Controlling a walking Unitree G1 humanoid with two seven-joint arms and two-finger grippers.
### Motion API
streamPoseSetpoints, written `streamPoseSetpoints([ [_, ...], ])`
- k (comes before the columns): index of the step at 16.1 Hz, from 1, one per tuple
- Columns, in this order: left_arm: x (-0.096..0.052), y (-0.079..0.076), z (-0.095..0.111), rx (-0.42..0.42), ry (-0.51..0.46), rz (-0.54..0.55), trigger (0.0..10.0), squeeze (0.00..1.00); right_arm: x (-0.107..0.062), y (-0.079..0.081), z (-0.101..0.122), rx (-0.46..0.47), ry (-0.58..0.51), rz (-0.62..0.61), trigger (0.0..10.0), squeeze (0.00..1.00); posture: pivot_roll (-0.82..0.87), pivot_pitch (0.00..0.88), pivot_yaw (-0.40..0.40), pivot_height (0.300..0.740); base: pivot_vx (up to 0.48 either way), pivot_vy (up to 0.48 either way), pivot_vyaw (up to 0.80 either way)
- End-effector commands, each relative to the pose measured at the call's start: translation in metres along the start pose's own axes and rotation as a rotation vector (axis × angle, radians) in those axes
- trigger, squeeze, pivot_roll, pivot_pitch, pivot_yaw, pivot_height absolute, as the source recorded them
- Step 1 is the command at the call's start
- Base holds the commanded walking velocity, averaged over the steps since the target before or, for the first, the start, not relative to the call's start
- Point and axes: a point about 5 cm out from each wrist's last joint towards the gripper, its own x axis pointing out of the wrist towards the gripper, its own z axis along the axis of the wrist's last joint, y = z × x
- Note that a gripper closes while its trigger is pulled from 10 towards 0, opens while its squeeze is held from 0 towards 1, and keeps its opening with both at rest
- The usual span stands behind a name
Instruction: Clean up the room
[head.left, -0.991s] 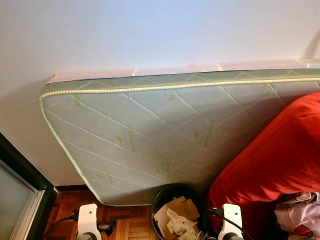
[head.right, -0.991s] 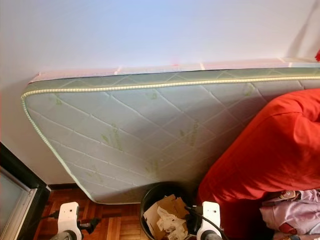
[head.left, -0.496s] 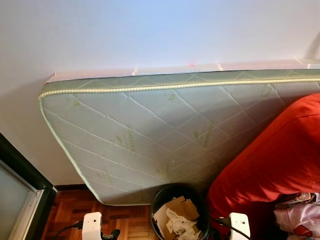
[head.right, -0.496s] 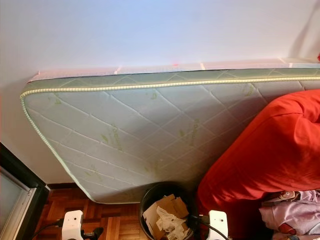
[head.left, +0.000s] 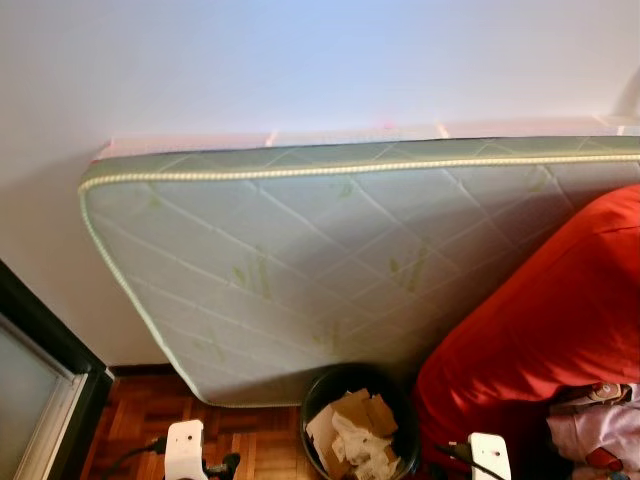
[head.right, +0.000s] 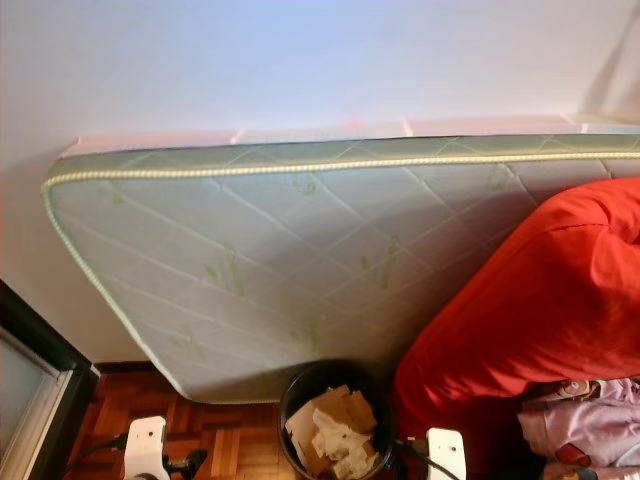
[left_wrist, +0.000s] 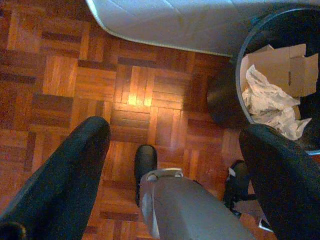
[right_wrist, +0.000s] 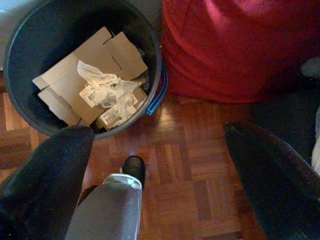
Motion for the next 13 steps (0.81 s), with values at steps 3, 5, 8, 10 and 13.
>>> streamPoseSetpoints([
  [3,-0.001,0.0,-0.003,0.001,0.012,-0.003,10.0,0.0,-0.002,0.0,-0.006,0.006,0.018,0.0,10.0,0.0,0.04,0.0,-0.023,0.74,-0.279,0.0,0.0],
  [5,0.0,-0.001,-0.002,0.006,0.007,-0.011,10.0,0.0,0.0,0.009,-0.007,0.004,0.018,0.011,10.0,0.0,0.03,0.0,-0.022,0.74,0.0,0.0,0.0],
  [8,-0.001,-0.001,-0.004,0.001,0.012,-0.006,10.0,0.0,0.002,0.026,-0.006,-0.003,0.017,0.035,10.0,0.0,0.04,0.0,-0.029,0.74,-0.299,0.0,0.0],
  [10,-0.001,-0.001,-0.005,-0.001,0.014,-0.004,10.0,0.0,0.003,0.03,-0.006,-0.005,0.016,0.04,10.0,0.0,0.04,0.0,-0.029,0.74,-0.298,0.0,0.0],
  [13,-0.001,-0.001,-0.006,-0.004,0.017,-0.003,10.0,0.0,0.002,0.026,-0.006,-0.006,0.013,0.036,10.0,0.0,0.04,0.0,-0.033,0.74,0.0,0.0,0.0],
])
